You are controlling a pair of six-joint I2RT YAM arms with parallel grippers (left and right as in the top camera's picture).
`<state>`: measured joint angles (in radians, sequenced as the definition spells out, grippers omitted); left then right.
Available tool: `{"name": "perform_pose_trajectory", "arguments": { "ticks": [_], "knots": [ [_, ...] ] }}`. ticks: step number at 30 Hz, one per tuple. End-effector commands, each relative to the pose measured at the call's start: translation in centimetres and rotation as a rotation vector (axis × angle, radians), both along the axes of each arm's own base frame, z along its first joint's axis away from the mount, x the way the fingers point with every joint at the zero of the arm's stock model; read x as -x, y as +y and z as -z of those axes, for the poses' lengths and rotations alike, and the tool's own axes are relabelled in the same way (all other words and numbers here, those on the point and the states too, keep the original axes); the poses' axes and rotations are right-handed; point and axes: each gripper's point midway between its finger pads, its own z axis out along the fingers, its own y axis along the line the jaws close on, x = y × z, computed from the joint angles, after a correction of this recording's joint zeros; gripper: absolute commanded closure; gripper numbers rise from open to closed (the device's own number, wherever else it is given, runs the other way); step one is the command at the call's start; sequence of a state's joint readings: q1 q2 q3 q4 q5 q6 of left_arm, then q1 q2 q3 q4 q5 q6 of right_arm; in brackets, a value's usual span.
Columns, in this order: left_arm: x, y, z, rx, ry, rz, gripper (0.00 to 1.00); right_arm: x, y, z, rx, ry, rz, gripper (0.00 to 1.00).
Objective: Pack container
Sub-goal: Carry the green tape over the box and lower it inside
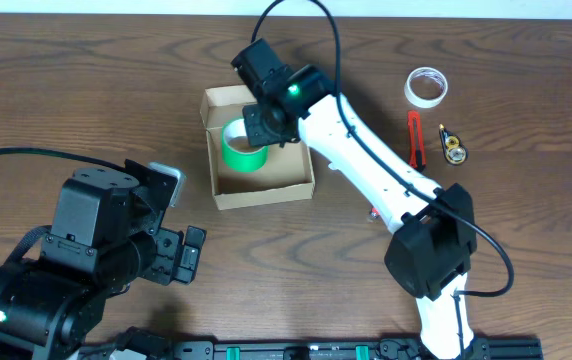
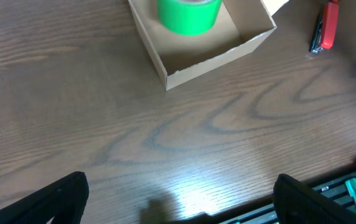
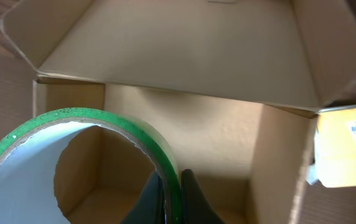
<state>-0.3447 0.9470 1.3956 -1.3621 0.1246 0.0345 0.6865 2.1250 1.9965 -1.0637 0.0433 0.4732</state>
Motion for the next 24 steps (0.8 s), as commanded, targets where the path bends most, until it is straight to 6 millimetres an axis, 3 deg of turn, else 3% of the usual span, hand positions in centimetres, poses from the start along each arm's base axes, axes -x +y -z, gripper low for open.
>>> {"name": "perform_pose_trajectory", "arguments": {
  "ticks": [1, 11, 24],
  "knots": [
    [0.0, 0.1, -0.2, -0.006, -0.007, 0.009, 0.05, 0.3, 0.7, 0.4, 0.016, -0.033, 0.031, 0.99],
    [0.0, 0.1, -0.2, -0.006, -0.007, 0.009, 0.05, 0.0, 0.2, 2.2, 0.05, -0.063, 0.105, 0.99],
    [0.0, 0.1, -0.2, -0.006, -0.008, 0.009, 0.05, 0.1, 1.4, 4.8, 0.026, -0.083, 0.092, 0.99]
  ]
}}
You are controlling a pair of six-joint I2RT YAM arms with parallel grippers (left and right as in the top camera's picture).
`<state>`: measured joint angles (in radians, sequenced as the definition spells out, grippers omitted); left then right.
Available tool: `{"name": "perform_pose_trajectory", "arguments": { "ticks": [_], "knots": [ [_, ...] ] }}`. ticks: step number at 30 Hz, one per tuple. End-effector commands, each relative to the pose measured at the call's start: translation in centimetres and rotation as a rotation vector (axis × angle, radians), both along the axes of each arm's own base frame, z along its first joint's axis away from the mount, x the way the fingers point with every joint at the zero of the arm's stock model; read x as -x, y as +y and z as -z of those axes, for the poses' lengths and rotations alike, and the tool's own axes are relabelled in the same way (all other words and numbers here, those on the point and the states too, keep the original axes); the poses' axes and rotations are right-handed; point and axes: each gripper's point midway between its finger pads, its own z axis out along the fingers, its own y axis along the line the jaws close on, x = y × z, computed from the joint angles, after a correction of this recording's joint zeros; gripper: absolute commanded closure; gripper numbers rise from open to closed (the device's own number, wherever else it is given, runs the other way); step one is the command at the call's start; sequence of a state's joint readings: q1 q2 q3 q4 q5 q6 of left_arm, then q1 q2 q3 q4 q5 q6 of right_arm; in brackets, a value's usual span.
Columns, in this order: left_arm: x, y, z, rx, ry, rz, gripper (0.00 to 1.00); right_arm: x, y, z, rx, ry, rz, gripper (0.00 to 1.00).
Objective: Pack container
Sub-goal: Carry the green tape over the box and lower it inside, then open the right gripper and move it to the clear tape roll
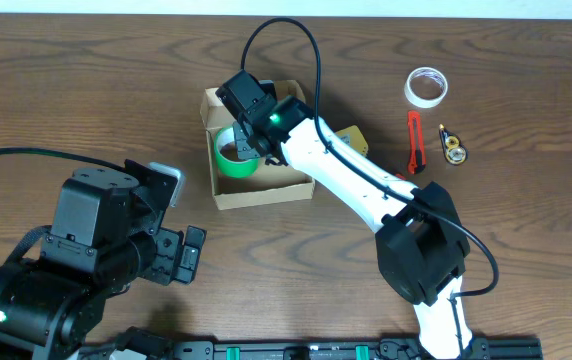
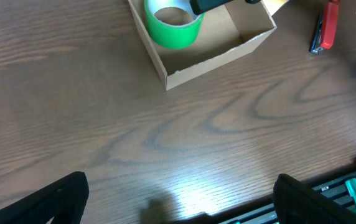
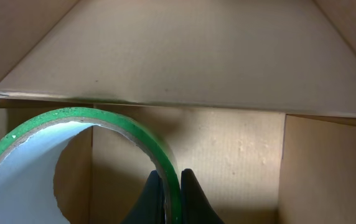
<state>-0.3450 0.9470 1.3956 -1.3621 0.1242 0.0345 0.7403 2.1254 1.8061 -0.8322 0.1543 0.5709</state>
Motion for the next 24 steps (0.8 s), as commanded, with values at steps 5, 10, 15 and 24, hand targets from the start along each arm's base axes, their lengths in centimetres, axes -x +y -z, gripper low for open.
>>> {"name": "perform_pose_trajectory", "arguments": {
  "ticks": [5, 10, 15, 24],
  "knots": [
    [0.0, 0.1, -0.2, -0.006, -0.007, 0.009, 0.05, 0.6, -0.1, 1.5, 0.004, 0.008, 0.04, 0.99],
    [0.0, 0.1, -0.2, -0.006, -0.007, 0.009, 0.05, 0.3, 0.1, 2.2, -0.01, -0.006, 0.049, 0.99],
    [0.0, 0.1, -0.2, -0.006, -0.007, 0.009, 0.05, 0.3, 0.1, 2.6, -0.015, -0.008, 0.054, 0.99],
    [0.0, 0.1, -0.2, -0.006, -0.007, 0.009, 0.05, 0.0, 0.4, 2.4, -0.03, -0.021, 0.053, 0.78]
  ]
}}
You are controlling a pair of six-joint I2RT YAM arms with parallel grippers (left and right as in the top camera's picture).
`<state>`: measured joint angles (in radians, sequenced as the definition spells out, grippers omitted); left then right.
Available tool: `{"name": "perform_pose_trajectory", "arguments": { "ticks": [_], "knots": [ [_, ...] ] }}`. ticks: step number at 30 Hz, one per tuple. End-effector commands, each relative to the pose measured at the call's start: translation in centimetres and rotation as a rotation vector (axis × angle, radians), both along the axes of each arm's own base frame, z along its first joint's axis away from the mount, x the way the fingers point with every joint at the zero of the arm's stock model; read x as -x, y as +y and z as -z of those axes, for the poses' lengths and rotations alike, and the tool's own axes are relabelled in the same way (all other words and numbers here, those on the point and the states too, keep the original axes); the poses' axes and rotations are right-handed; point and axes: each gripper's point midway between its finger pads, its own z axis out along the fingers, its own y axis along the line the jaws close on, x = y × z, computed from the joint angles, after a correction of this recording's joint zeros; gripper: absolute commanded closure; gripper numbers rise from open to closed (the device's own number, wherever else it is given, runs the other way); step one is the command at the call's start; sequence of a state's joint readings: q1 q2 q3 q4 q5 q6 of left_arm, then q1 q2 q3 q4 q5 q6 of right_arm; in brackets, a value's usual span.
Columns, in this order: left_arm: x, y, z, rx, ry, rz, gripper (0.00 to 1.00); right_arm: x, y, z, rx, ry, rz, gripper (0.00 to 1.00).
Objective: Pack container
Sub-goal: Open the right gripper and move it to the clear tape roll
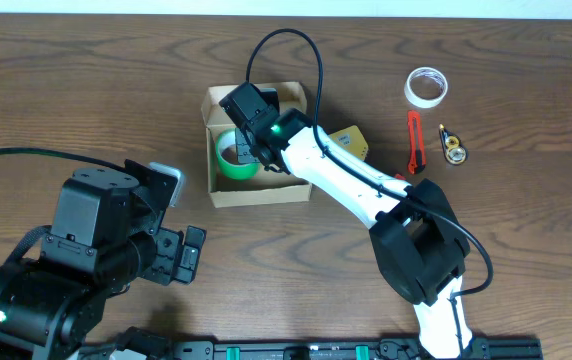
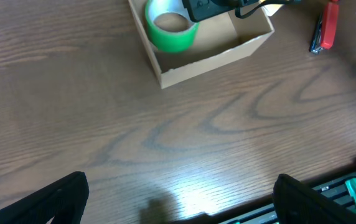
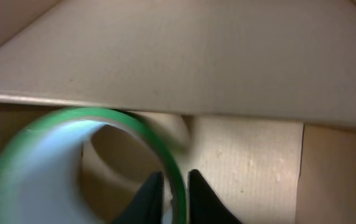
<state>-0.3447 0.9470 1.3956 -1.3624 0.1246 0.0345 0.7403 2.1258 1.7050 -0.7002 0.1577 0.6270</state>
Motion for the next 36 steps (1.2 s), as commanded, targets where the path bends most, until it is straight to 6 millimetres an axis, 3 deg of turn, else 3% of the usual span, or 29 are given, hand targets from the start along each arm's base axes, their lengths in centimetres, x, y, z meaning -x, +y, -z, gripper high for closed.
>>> {"name": "perform_pose_trajectory", "arguments": {
  "ticks": [1, 4, 12, 16, 20, 24, 27, 30, 33, 36],
  "knots": [
    [0.0, 0.1, -0.2, -0.006, -0.008, 0.009, 0.05, 0.3, 0.2, 0.2, 0.012, -0.005, 0.001, 0.73],
    [0.0, 0.1, -0.2, -0.006, -0.008, 0.009, 0.05, 0.3, 0.2, 0.2, 0.011, -0.006, 0.001, 0.65],
    [0.0, 0.1, -0.2, -0.006, -0.008, 0.009, 0.05, 1.3, 1.5, -0.3, -0.053, 0.038, -0.056, 0.69],
    [0.0, 0.1, -0.2, -0.006, -0.008, 0.009, 0.05, 1.7, 1.6, -3.3, -0.088, 0.01, -0.105, 0.66],
    [0.0, 0.1, -0.2, -0.006, -0.008, 0.009, 0.05, 1.4, 0.5, -9.0, -0.104, -0.107, -0.165, 0.64],
    [0.0, 0.1, -0.2, -0.006, -0.008, 0.009, 0.05, -0.1, -3.2, -14.9, -0.065, -0.264, -0.162, 0.58],
    [0.0, 0.1, -0.2, -0.006, -0.008, 0.009, 0.05, -1.8, -7.5, -17.4, 0.002, -0.336, -0.122, 0.55],
    [0.0, 0.1, -0.2, -0.006, -0.008, 0.009, 0.05, -3.8, -12.2, -17.7, 0.066, -0.345, -0.075, 0.54],
    [0.0, 0.1, -0.2, -0.006, -0.008, 0.009, 0.05, -6.1, -17.8, -16.5, 0.129, -0.315, 0.004, 0.53],
    [0.0, 0.1, -0.2, -0.006, -0.008, 0.009, 0.05, -7.7, -22.2, -15.1, 0.157, -0.283, 0.076, 0.48]
  ]
}}
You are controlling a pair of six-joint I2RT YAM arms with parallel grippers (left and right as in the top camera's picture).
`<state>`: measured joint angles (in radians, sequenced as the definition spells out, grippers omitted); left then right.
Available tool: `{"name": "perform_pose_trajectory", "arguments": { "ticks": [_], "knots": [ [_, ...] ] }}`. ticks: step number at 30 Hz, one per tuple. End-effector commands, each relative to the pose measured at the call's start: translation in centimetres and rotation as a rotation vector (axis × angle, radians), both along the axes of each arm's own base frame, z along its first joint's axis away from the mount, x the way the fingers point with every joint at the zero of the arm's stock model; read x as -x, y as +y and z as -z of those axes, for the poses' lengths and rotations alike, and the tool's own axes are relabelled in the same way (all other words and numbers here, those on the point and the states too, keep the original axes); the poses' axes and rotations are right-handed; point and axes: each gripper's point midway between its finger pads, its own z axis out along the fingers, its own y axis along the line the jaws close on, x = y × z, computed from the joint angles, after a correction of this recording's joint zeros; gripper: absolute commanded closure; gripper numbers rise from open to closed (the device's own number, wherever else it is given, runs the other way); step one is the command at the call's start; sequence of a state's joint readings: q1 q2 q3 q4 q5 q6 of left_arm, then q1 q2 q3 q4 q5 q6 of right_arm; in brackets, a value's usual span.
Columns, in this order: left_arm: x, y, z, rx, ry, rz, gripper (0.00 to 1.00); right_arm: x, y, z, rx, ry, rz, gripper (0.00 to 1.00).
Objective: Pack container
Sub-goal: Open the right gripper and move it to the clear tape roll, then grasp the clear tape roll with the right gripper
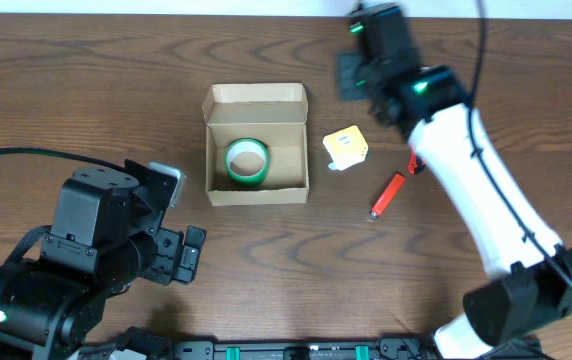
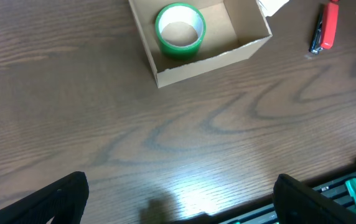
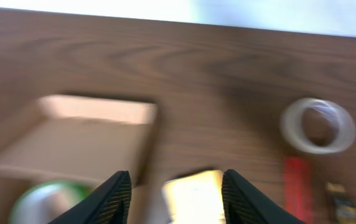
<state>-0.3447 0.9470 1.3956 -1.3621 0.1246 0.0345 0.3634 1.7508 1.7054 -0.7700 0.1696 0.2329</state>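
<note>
The open cardboard box (image 1: 256, 97) stands left of centre, also seen in the left wrist view as the box (image 2: 243, 45). A green tape roll (image 1: 248, 161) lies flat in its left half, and the same roll (image 2: 179, 28) shows from the left wrist. My right gripper (image 1: 350, 72) is open and empty, high over the back of the table; in its blurred wrist view the right gripper (image 3: 178, 199) looks down on a yellow packet (image 3: 193, 193). My left gripper (image 2: 178, 205) is open, low over bare wood near the front.
The yellow packet (image 1: 346, 148) lies just right of the box. A red pen-like item (image 1: 387, 195) lies in front of it. A white tape roll (image 3: 318, 124), a red cutter (image 3: 297, 180) and a small gold item (image 3: 340, 194) lie at the back right.
My right gripper was down in the box with its fingers either side of the green roll's wall. Now it is open, high at the back right, and the roll lies flat in the box.
My right gripper first held the green roll upright over the box. Then it was lower, inside the box. Then its fingers had parted slightly around the roll. Now the roll rests in the box and the arm is clear. The left arm has not moved.
</note>
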Motion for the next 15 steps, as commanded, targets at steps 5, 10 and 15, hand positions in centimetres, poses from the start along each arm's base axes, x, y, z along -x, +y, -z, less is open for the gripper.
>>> {"name": "perform_pose_trajectory", "arguments": {
  "ticks": [5, 10, 15],
  "knots": [
    [0.0, 0.1, -0.2, -0.006, -0.007, 0.009, 0.05, -3.7, -9.6, 5.7, 0.111, 0.104, 0.076, 0.47],
    [0.0, 0.1, -0.2, -0.006, -0.007, 0.009, 0.05, -6.0, -13.1, 9.7, 0.115, 0.136, 0.107, 0.46],
    [0.0, 0.1, -0.2, -0.006, -0.007, 0.009, 0.05, -7.9, -14.6, 13.2, 0.135, 0.146, 0.088, 0.45]
  ]
}}
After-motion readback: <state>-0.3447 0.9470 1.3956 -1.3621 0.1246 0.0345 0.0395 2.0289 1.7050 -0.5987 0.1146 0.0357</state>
